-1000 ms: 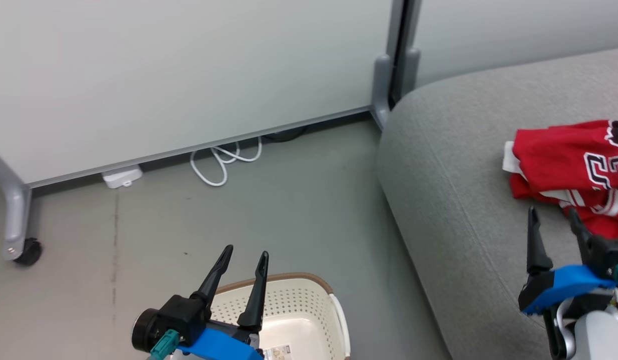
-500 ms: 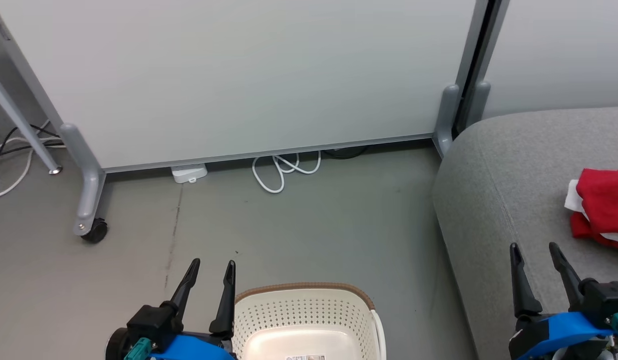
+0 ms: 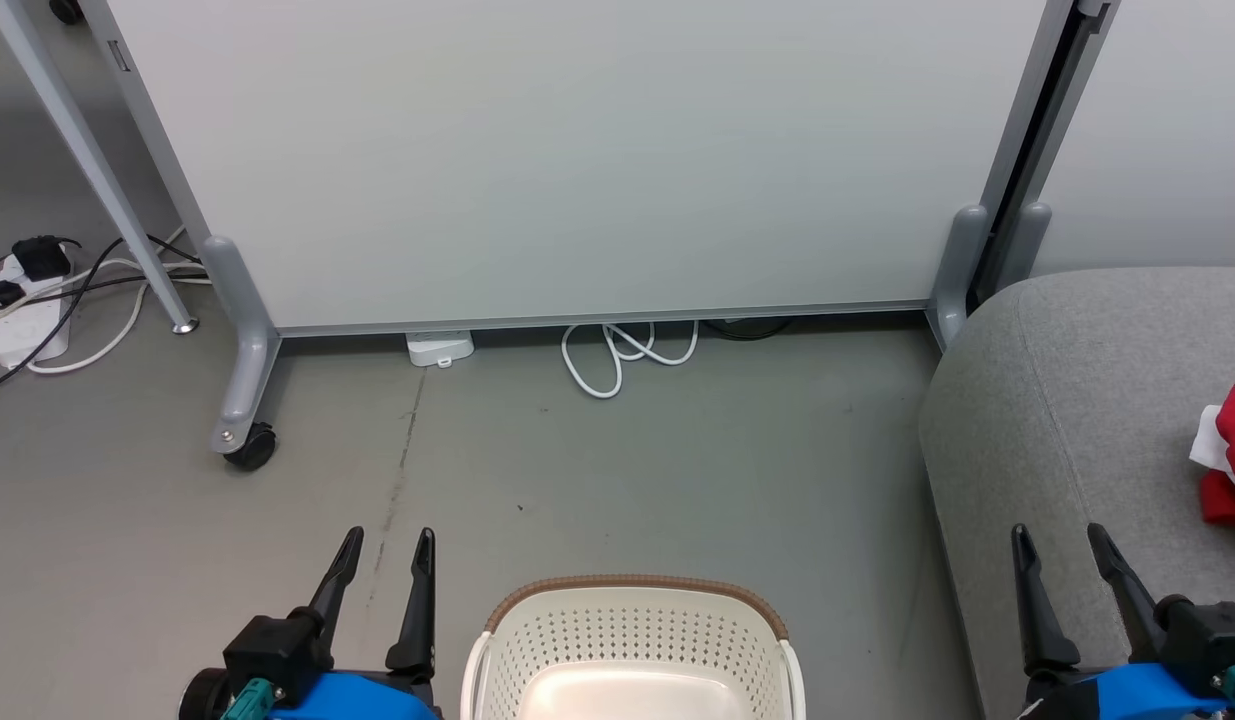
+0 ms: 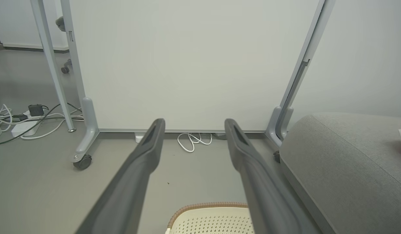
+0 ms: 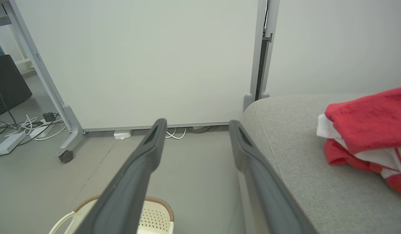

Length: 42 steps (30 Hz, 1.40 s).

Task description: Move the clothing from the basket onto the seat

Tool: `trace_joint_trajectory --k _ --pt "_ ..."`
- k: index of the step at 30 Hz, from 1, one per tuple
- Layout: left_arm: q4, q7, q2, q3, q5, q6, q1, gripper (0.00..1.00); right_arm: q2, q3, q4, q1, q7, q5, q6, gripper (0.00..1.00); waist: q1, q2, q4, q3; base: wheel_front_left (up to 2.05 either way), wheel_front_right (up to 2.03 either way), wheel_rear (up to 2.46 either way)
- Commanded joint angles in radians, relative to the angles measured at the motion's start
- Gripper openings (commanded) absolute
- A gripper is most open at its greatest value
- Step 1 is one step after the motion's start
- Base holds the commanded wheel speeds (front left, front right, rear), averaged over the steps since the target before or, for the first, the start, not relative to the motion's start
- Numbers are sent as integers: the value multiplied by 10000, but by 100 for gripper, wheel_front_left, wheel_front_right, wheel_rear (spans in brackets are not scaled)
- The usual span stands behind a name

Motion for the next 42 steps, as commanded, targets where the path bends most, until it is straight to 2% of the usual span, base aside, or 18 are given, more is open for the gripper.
trace_joint_trajectory --k 1,30,31,42 --pt "18 -44 52 33 55 -12 -64 100 10 30 3 153 -15 85 6 100 0 -1 24 -10 0 0 0" --pt "95 -44 -46 18 -118 -13 -13 100 11 392 97 155 -36 316 6 100 0 -1 -137 40 0 0 0" --pt "101 0 -65 21 -110 0 0 0 0 381 83 93 -16 288 0 0 0 -1 -140 41 0 0 0" --pt "1008 78 -173 14 -209 0 696 0 113 388 1126 143 100 335 0 0 4 -1 -160 53 0 0 0"
